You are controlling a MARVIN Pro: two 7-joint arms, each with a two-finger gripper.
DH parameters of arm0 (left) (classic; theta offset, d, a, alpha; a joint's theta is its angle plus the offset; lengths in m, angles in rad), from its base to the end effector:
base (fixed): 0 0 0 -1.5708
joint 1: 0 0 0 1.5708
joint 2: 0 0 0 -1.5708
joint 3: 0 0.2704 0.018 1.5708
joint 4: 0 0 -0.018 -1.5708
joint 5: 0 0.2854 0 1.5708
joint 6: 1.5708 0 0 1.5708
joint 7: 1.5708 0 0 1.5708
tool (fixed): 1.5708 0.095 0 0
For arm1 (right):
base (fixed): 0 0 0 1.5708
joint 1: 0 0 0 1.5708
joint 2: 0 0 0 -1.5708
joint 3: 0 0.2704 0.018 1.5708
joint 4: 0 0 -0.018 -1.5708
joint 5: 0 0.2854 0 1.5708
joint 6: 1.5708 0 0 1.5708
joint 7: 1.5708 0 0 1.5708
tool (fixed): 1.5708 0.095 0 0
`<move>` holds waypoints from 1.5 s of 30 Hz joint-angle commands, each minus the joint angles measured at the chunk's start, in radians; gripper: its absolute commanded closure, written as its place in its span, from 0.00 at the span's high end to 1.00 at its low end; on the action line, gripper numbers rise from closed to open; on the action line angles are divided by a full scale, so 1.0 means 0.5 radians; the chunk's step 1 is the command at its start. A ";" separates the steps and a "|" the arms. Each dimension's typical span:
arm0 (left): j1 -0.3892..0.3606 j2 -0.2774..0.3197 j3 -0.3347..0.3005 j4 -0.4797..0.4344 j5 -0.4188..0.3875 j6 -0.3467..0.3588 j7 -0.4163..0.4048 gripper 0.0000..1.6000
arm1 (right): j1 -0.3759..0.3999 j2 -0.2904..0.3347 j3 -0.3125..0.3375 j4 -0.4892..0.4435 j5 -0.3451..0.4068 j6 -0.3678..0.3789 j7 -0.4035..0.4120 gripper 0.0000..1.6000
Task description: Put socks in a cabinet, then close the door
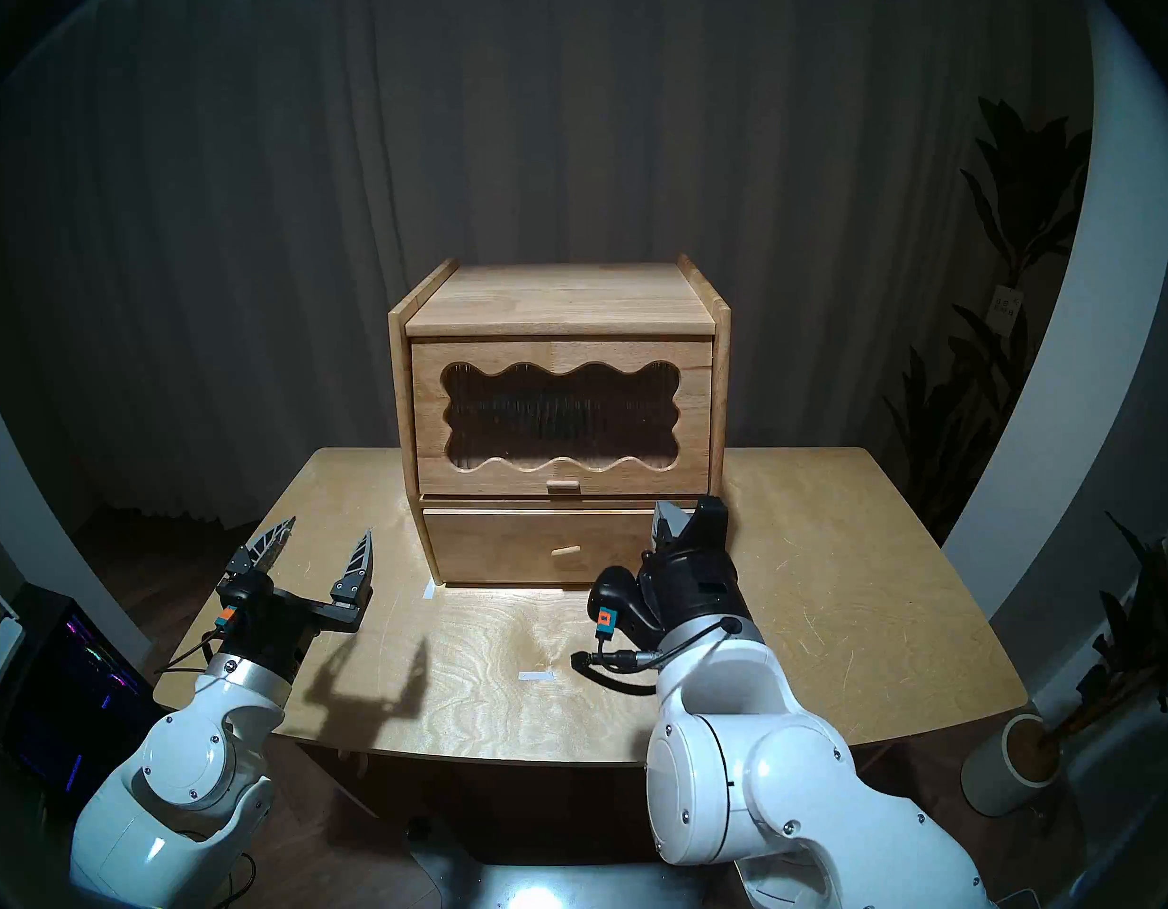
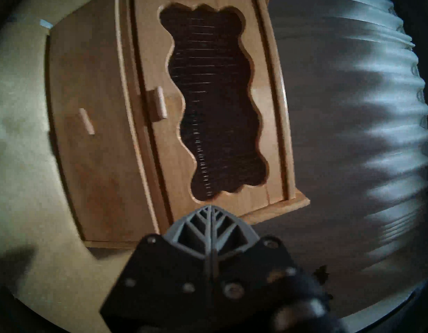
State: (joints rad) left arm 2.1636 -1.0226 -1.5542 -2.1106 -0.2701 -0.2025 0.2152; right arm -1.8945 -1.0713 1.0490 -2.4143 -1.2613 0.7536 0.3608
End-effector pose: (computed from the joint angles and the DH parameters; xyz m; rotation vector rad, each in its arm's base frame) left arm 0.2518 0.0586 -0.2418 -2.0559 0.2642 -2.3186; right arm 0.2390 0.0698 -0.1856 1.5074 1.2574 1.3246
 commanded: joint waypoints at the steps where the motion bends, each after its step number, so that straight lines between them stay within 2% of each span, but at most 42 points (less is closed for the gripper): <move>1: -0.011 -0.001 -0.004 -0.030 -0.001 -0.012 -0.001 1.00 | -0.010 -0.219 0.113 -0.058 0.365 0.016 0.029 1.00; 3: -0.012 -0.001 -0.004 -0.027 0.000 -0.010 -0.001 1.00 | -0.002 -0.246 0.132 -0.058 0.396 0.032 0.042 1.00; 4: -0.012 0.000 -0.003 -0.024 0.001 -0.009 -0.001 1.00 | 0.006 -0.256 0.189 -0.058 0.481 0.042 0.051 1.00; 9: -0.013 0.000 -0.002 -0.017 0.002 -0.007 -0.001 1.00 | 0.024 -0.354 0.354 -0.058 0.691 0.072 0.086 1.00; 13: -0.012 0.000 -0.002 -0.013 0.003 -0.006 -0.001 1.00 | 0.053 -0.387 0.449 -0.058 0.768 0.092 0.092 1.00; 14: -0.013 0.000 -0.001 -0.009 0.003 -0.005 -0.001 1.00 | 0.073 -0.420 0.527 -0.058 0.833 0.109 0.097 1.00; 17: -0.013 0.000 -0.001 -0.006 0.004 -0.005 -0.001 1.00 | 0.089 -0.450 0.600 -0.058 0.896 0.123 0.105 1.00; 18: -0.013 0.000 -0.001 -0.004 0.004 -0.005 -0.001 1.00 | 0.106 -0.483 0.667 -0.058 0.952 0.139 0.106 1.00; 22: -0.014 0.000 0.000 0.000 0.005 -0.005 -0.001 1.00 | 0.142 -0.551 0.792 -0.041 1.076 0.161 0.115 1.00; 28: -0.016 0.000 0.000 0.005 0.007 -0.005 -0.001 1.00 | 0.198 -0.621 0.927 -0.048 1.216 0.167 0.124 1.00; 36: -0.019 0.000 0.000 0.009 0.009 -0.006 -0.002 1.00 | 0.320 -0.770 1.179 -0.058 1.508 0.160 0.152 1.00; 41: -0.020 0.000 0.001 0.009 0.010 -0.007 -0.002 1.00 | 0.368 -0.836 1.271 -0.058 1.636 0.147 0.176 1.00; 43: -0.021 -0.001 0.001 0.008 0.011 -0.008 -0.002 1.00 | 0.403 -0.897 1.353 -0.040 1.753 0.138 0.206 1.00; 45: -0.021 -0.001 0.001 0.008 0.011 -0.008 -0.002 1.00 | 0.407 -0.908 1.371 -0.030 1.775 0.136 0.211 1.00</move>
State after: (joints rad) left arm 2.1611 -1.0228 -1.5528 -2.0909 -0.2645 -0.2011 0.2151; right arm -1.7483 -1.4465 1.6676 -2.4206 -0.4616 0.8392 0.4532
